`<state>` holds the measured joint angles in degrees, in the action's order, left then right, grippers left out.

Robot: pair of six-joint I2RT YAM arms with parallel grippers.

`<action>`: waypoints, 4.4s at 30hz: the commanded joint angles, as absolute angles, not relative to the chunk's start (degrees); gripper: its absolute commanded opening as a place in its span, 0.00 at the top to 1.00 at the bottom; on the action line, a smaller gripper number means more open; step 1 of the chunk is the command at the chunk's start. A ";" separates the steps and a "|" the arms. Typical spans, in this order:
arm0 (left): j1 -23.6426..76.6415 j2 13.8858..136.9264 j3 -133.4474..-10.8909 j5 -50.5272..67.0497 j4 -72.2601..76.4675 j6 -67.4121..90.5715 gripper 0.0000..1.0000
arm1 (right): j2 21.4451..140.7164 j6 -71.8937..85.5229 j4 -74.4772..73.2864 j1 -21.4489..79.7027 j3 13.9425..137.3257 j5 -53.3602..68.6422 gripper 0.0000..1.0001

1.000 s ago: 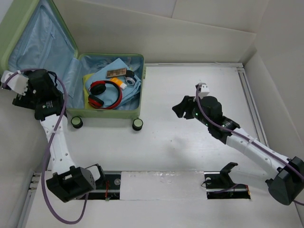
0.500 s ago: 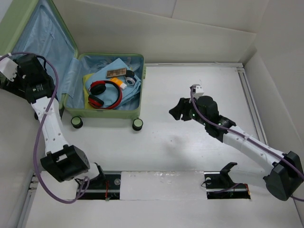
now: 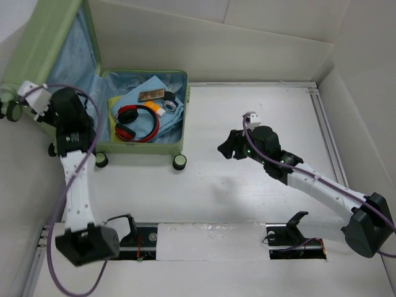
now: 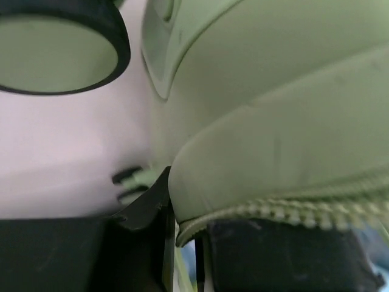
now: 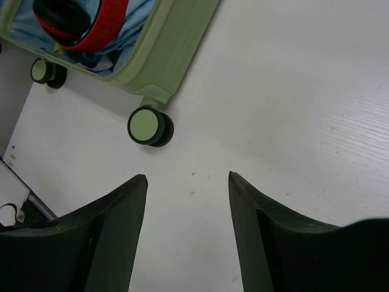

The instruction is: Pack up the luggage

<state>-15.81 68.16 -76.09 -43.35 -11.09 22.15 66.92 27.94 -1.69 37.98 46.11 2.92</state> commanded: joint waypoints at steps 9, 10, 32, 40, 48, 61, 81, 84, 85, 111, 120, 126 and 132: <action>3.16 44.56 -41.87 11.19 15.78 41.84 0.95 | 67.41 28.03 1.05 38.50 48.78 -0.43 0.33; 3.16 44.56 -40.88 13.77 17.13 41.84 0.83 | 67.41 28.04 0.36 38.50 49.39 -1.14 0.30; 3.16 31.99 -43.25 3.80 3.08 38.37 0.30 | 79.35 37.00 -0.88 40.60 61.08 -6.77 0.04; 3.16 36.49 -40.44 6.50 10.36 43.51 0.27 | 81.47 32.26 1.58 49.48 64.51 -2.47 0.00; 3.16 31.65 -43.59 1.24 1.34 38.06 0.26 | 94.38 31.73 -0.69 48.08 74.96 -9.57 0.00; 3.16 34.19 -46.93 -1.32 -1.85 35.41 0.25 | 91.43 35.15 -4.57 41.85 70.33 -17.92 0.87; 1.42 50.08 -45.96 2.64 8.44 42.62 0.18 | 66.39 31.03 -8.44 11.41 62.95 2.36 0.00; -3.33 52.73 -45.97 4.03 13.35 48.76 0.18 | 61.98 29.54 -7.65 22.29 56.72 5.00 0.00; -3.34 53.52 -45.97 4.65 14.40 49.56 0.18 | 60.31 28.31 -7.65 25.28 55.82 5.71 0.00; 2.64 42.98 -40.61 2.55 10.46 43.59 0.17 | 93.33 14.14 -8.97 50.27 75.67 -3.67 0.24; 2.64 42.98 -39.55 2.02 10.46 43.07 0.17 | 80.04 22.83 -8.96 45.99 66.02 -19.42 1.00; 2.64 42.98 -39.55 3.69 10.46 43.59 0.17 | 60.22 29.09 -9.58 17.53 52.31 -15.56 1.00; 2.64 40.61 -38.50 2.21 8.17 42.37 0.17 | 56.95 34.54 -8.80 -0.16 53.78 -9.96 0.38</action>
